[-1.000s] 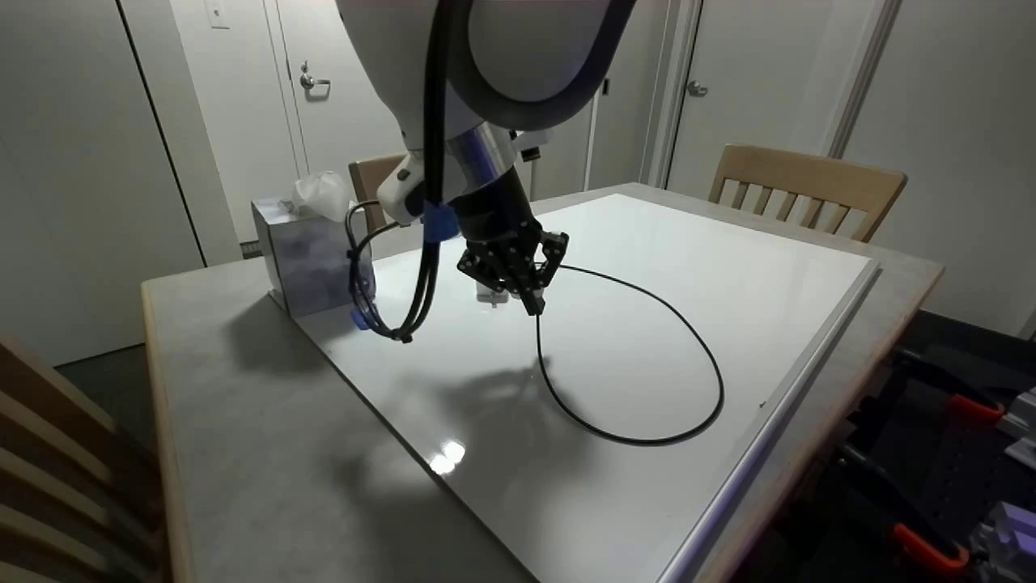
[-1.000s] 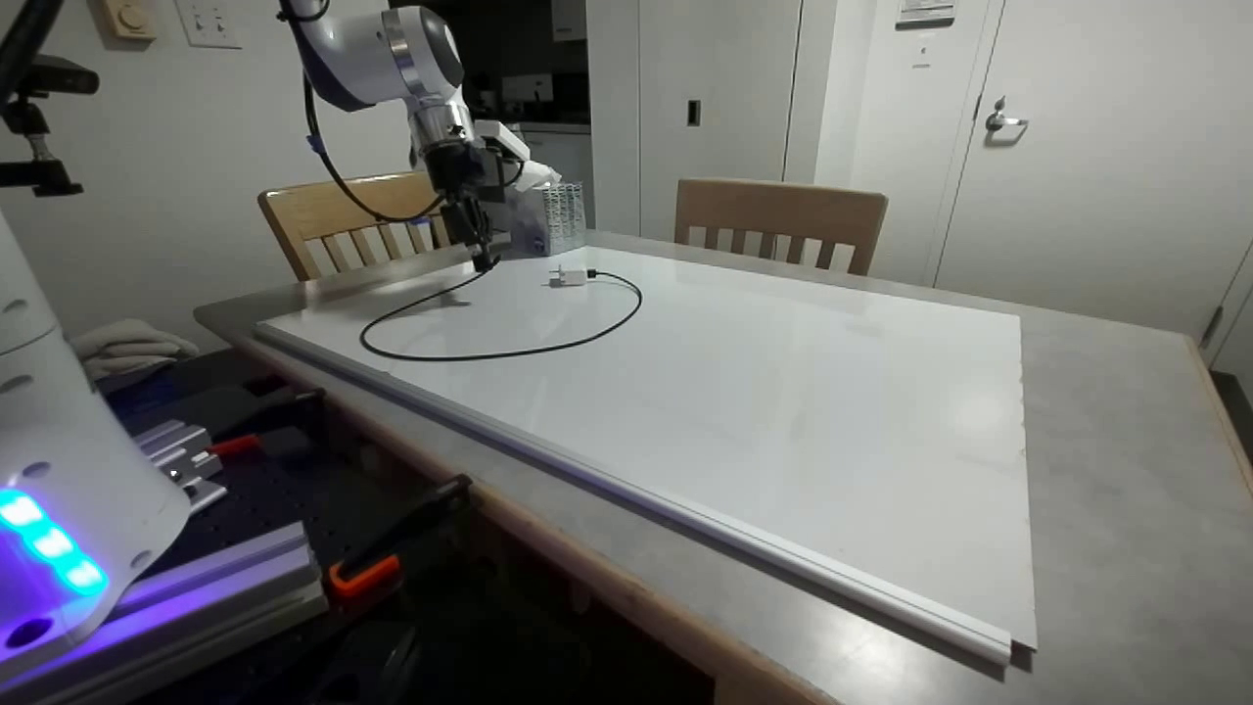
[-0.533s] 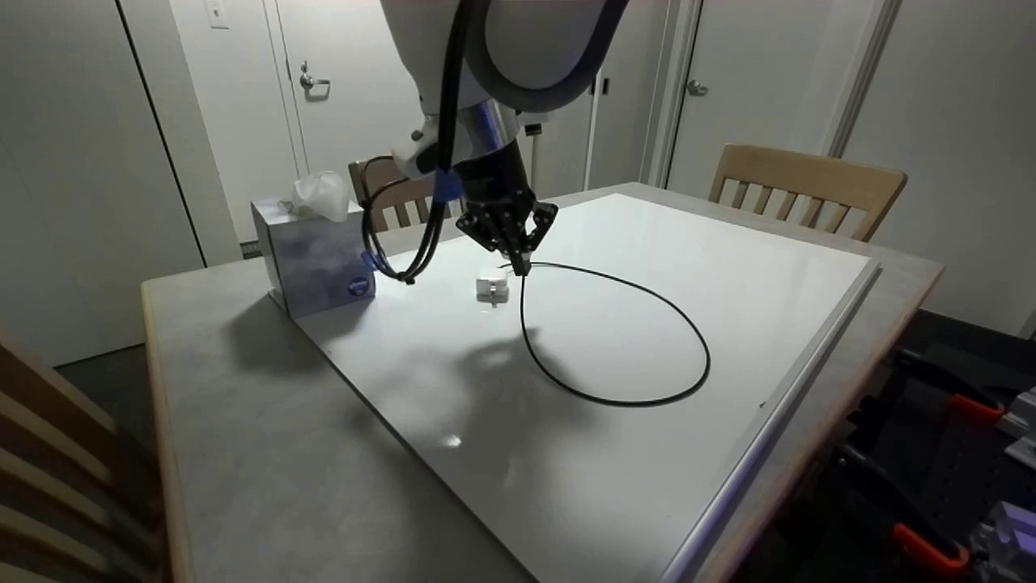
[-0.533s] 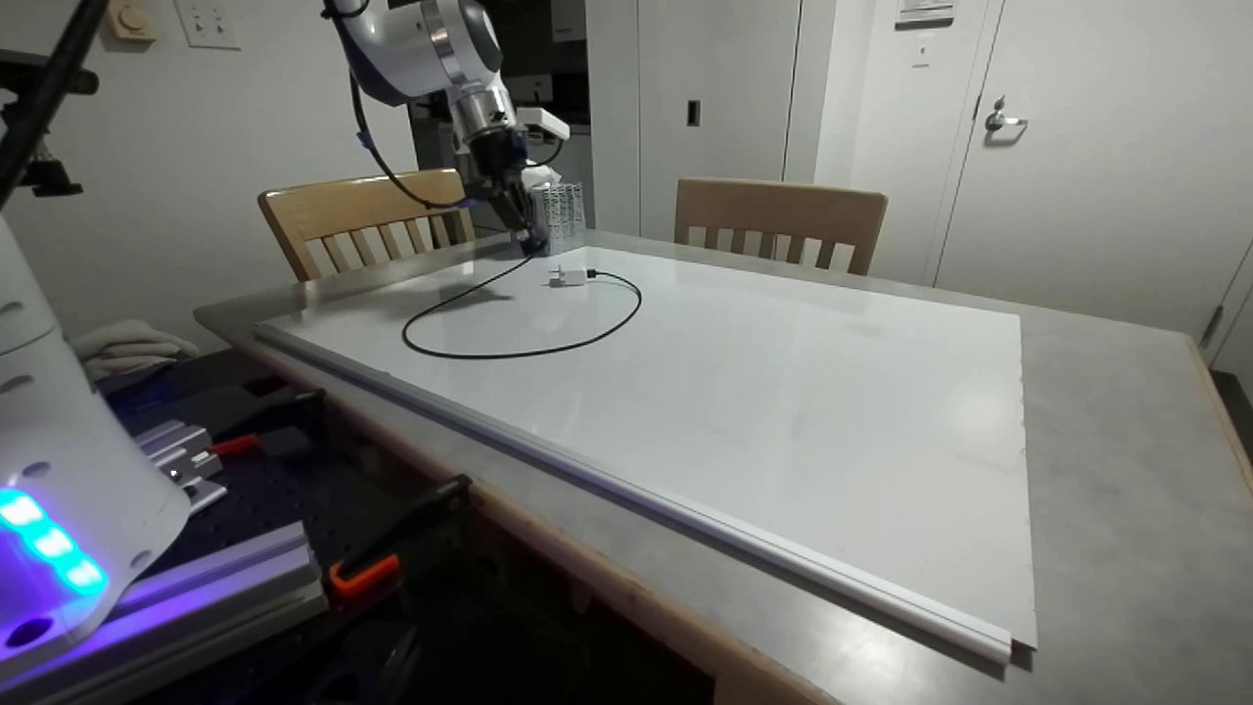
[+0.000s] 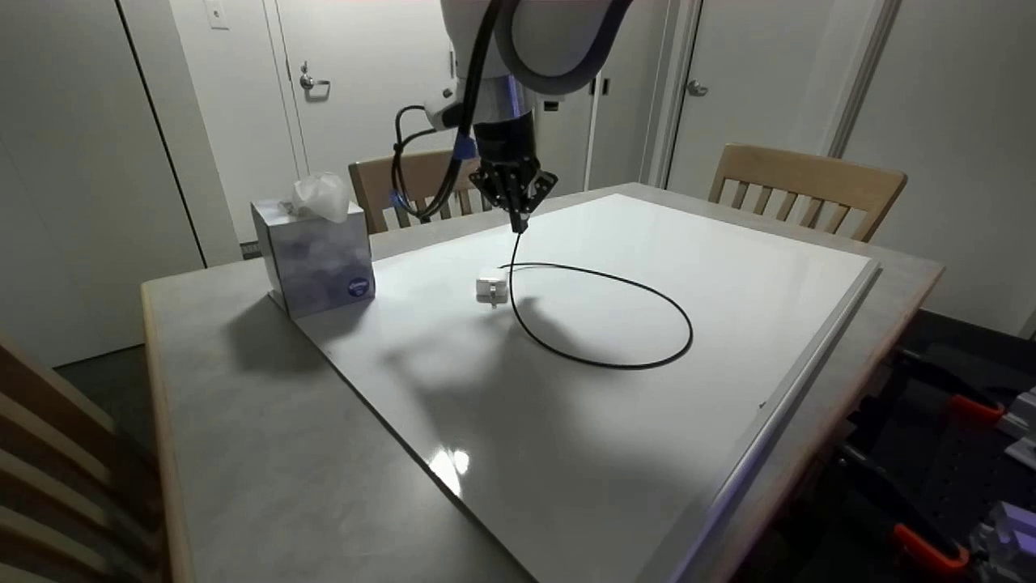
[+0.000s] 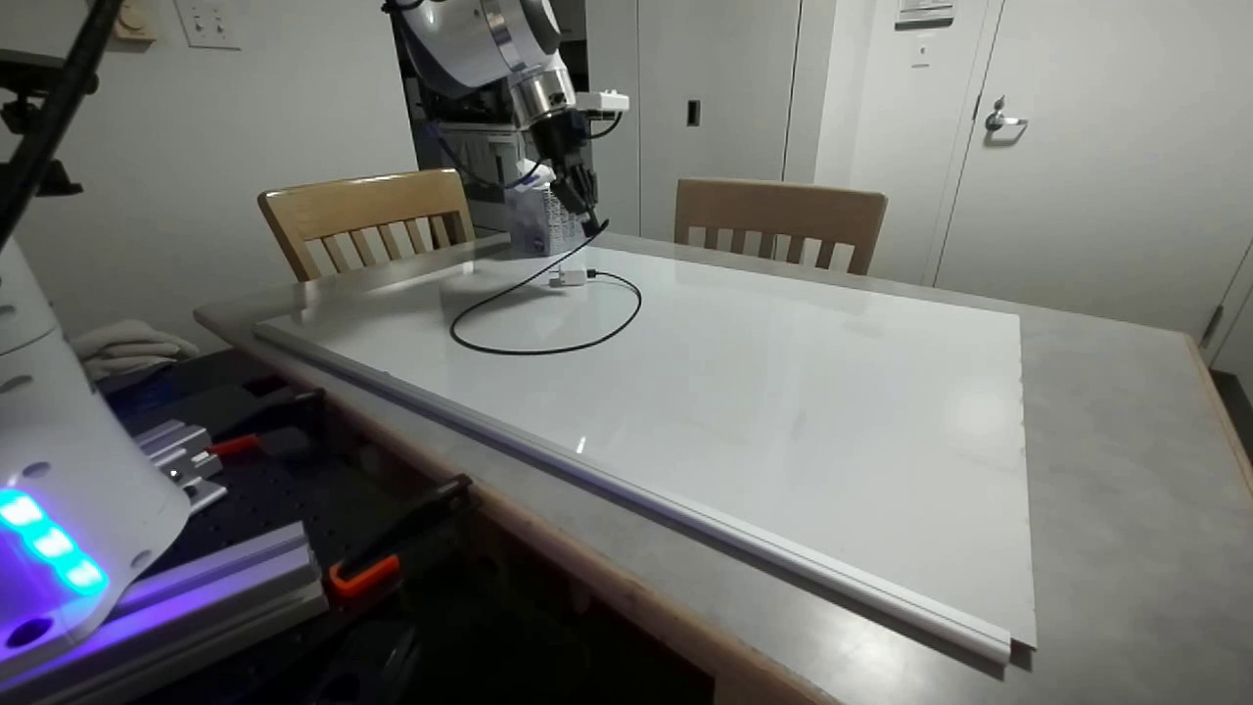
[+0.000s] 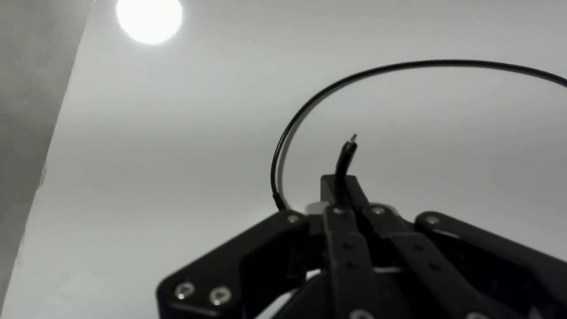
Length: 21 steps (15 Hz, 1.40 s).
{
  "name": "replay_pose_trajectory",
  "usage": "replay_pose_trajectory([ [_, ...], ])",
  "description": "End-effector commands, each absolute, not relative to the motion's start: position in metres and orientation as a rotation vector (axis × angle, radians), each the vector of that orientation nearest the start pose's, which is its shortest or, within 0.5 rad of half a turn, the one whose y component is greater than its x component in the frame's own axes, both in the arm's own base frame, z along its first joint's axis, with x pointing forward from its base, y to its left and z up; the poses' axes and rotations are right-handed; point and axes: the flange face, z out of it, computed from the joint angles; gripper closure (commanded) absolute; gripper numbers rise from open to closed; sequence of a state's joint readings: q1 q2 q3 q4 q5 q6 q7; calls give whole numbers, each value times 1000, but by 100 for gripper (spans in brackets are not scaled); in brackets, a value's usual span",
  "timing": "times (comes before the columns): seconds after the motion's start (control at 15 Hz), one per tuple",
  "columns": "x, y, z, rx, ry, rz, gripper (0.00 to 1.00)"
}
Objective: Wind the charging cable
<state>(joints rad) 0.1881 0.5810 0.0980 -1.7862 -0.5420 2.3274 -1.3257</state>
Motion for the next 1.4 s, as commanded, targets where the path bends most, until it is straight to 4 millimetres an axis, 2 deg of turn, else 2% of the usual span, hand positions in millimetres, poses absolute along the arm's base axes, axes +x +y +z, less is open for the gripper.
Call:
replay_pose_trajectory([
  [0.0, 633, 141, 242, 1672, 2279, -261, 99],
  [0.13, 628, 127, 245, 1745, 2213, -276, 99],
  [0.2, 640, 140, 234, 1697, 2267, -275, 99],
  [0.27, 641, 137, 236, 1709, 2255, -276, 97],
  [0.73, 639, 142, 235, 1701, 2264, -273, 97],
  [0.8, 640, 137, 233, 1720, 2250, -282, 99],
  [1.33, 641, 66, 236, 1928, 2062, -264, 99],
])
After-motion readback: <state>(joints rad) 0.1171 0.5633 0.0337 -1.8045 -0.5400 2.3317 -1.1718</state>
